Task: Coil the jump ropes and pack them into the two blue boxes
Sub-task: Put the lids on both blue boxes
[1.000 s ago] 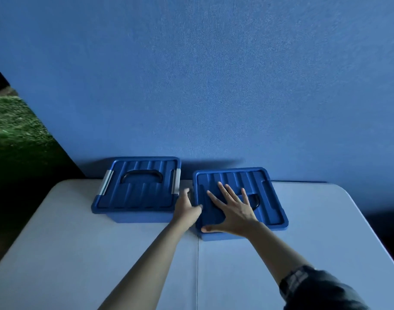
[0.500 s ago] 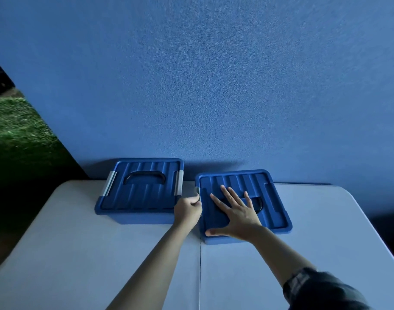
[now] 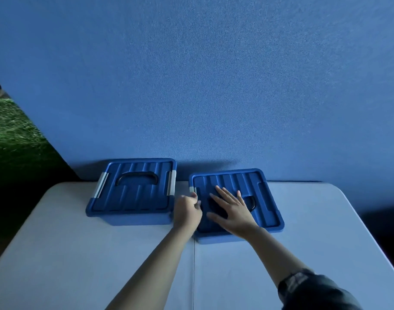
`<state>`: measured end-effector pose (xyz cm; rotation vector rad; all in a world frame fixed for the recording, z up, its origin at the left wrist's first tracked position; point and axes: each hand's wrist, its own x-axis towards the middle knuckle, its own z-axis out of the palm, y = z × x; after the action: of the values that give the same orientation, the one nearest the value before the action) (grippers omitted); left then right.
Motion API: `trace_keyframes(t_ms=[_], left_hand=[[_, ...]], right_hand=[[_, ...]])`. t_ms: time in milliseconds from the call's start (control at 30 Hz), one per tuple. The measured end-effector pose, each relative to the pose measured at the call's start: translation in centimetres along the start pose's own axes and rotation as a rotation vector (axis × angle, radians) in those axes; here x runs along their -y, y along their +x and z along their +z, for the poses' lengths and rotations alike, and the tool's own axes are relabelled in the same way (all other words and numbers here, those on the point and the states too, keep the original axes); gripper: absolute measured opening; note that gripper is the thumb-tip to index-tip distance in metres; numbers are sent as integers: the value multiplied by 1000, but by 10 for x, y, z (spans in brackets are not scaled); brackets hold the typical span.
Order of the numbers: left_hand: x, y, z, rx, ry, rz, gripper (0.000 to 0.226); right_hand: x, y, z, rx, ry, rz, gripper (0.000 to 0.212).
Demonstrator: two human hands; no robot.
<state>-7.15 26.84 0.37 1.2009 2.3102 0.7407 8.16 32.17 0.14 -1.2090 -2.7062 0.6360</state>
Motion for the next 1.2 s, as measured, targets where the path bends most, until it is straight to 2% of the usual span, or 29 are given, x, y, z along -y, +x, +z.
trace_keyframes(t_ms=[67,133,200,300,400,467,633,700,767,833,1033,1200], left_hand=[[-9,-8,10,-112,226,113,29],[-17,-15,23,-146,356,247,35],[-23,-21,33,-43,418,361,56],[-26,-29,44,152,458,476,61],[-27,-32,48,229,502,449,72],[-29,-33,48,237,514,425,77],[-26,-34,47,217,519,435,64],[-27,-34,47,222,506,431,63],[-28,-35,46,222,509,430,68],[-28,-35,46,210,531,431,65],[-28,-35,46,206,533,433,61],[-26,-35,48,191,529,446,59]], right_hand=[[-8,-3,-2,-85,17,26,67],[-20,-9,-4,-213,-31,119,70],[-37,-17,-9,-311,-7,325,62],[-51,-21,-23,-386,162,574,59],[-61,-26,-19,-289,21,717,79],[-65,-28,-15,-253,92,795,87],[-64,-23,-26,-205,241,896,65],[-64,-24,-29,-243,263,913,71],[-63,-25,-30,-329,212,904,85],[-60,-24,-30,-374,158,886,90],[-64,-26,-23,-473,193,804,61],[-66,-24,-17,-486,-57,634,52]])
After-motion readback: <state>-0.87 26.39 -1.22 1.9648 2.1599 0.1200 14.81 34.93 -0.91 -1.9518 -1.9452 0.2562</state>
